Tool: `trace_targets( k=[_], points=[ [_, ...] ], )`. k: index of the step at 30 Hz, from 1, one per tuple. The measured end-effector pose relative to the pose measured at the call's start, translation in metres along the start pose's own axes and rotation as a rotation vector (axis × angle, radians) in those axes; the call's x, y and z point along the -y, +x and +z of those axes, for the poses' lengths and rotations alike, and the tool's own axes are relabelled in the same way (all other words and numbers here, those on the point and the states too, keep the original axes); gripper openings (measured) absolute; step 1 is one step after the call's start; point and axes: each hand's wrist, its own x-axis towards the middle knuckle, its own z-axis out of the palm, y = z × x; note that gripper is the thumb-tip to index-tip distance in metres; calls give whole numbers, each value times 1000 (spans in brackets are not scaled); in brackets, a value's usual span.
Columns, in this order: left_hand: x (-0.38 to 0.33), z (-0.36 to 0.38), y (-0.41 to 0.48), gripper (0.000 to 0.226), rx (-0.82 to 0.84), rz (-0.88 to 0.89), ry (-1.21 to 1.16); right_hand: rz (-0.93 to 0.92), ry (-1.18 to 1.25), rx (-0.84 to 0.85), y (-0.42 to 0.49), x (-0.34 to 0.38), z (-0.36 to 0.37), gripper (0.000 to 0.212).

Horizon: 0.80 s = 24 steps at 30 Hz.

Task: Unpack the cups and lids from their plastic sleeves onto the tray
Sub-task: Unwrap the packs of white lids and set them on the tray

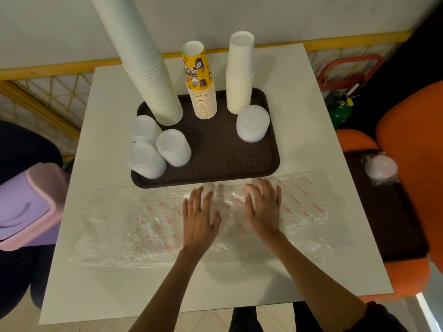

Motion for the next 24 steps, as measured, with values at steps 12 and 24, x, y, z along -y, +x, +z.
trace_targets(
  k=[12, 24],
  points=[
    [-148, -3, 60, 34, -41, 221, -255, 93, 207, -214, 52, -69, -101, 37],
    [-363, 81, 122, 30, 59, 213, -594, 509, 394, -162, 91, -266, -185, 25]
  ],
)
